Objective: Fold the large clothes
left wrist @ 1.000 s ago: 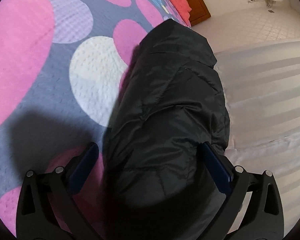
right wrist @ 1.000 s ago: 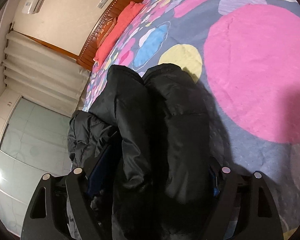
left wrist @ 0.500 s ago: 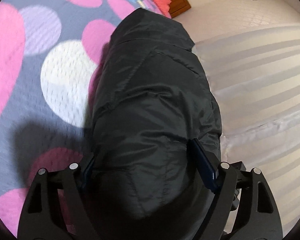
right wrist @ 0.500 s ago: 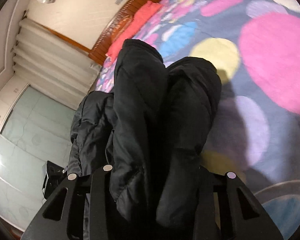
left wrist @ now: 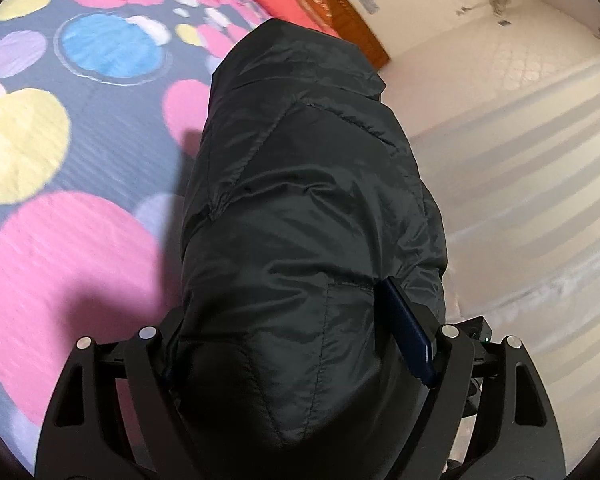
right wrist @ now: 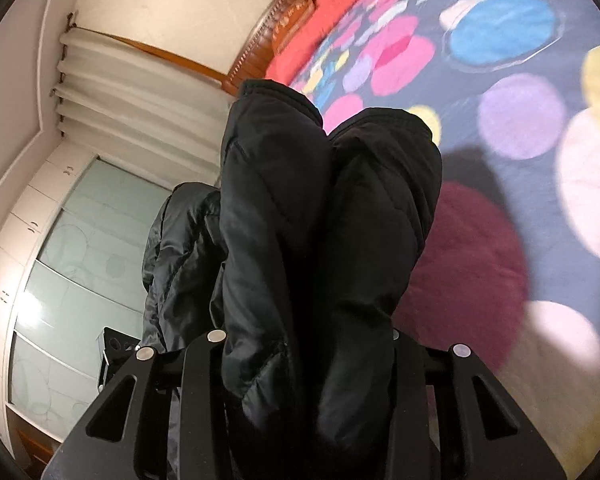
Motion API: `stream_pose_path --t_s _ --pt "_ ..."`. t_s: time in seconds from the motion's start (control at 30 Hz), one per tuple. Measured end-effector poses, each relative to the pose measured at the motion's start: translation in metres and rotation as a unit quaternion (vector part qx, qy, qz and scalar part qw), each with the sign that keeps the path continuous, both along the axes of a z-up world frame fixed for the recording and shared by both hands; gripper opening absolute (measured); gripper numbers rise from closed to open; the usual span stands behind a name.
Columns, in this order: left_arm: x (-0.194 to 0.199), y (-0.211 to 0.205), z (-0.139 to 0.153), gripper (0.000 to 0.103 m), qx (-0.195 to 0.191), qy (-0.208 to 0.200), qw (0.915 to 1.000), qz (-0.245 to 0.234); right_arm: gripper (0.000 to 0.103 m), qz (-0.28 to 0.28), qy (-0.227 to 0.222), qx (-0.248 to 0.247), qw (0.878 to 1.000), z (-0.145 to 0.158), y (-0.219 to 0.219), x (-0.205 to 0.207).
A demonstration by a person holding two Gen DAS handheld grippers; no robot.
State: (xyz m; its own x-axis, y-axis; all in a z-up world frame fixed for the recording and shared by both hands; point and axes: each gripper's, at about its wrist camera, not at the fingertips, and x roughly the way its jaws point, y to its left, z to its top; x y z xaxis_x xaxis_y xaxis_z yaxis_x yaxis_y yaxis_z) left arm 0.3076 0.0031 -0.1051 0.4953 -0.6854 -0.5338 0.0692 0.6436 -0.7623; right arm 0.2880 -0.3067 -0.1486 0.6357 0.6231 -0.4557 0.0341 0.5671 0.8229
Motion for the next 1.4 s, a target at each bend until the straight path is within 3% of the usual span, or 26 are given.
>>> stream_pose_path --t_s 0.13,0.3,0.47,0.63,0.87,0.93,1.07,1.13,1.4 --pt "0.011 0.012 -0.03 0.082 0.003 0.035 0.9993 0.014 0.036 0.0 0.032 -0.015 0.999 -0.021 0.007 0.015" --pt "0.013 0.01 -0.039 0.083 -0.002 0.038 0.9991 0.017 0.036 -0.002 0.042 -0.007 0.999 -0.028 -0.003 0.01" --pt "0.013 0.029 -0.039 0.083 -0.014 0.042 0.9989 0.015 0.054 0.001 0.05 -0.027 0.998 -0.024 -0.009 0.004" --pt "-0.019 0.061 -0.048 0.089 -0.041 0.036 0.9982 0.024 0.067 -0.002 0.044 -0.021 0.999 -0.015 -0.025 -0.03" --pt "-0.072 0.064 -0.062 0.096 -0.061 0.043 0.9972 0.003 0.073 0.03 0.058 -0.023 0.998 -0.02 -0.016 -0.09" --pt "-0.077 0.058 -0.068 0.096 -0.067 0.046 0.9967 -0.002 0.073 0.031 0.057 -0.039 0.997 -0.021 -0.011 -0.103" --pt "-0.085 0.055 -0.064 0.089 -0.057 0.037 0.9977 0.001 0.045 0.026 0.058 -0.044 0.997 -0.016 -0.006 -0.113" --pt "-0.087 0.051 -0.057 0.086 -0.048 0.03 0.9984 -0.003 0.04 0.027 0.055 -0.047 0.997 -0.011 -0.004 -0.116" --pt "-0.106 0.058 -0.052 0.085 -0.039 0.032 0.9987 0.002 0.037 0.03 0.052 -0.04 0.997 0.004 0.011 -0.13"
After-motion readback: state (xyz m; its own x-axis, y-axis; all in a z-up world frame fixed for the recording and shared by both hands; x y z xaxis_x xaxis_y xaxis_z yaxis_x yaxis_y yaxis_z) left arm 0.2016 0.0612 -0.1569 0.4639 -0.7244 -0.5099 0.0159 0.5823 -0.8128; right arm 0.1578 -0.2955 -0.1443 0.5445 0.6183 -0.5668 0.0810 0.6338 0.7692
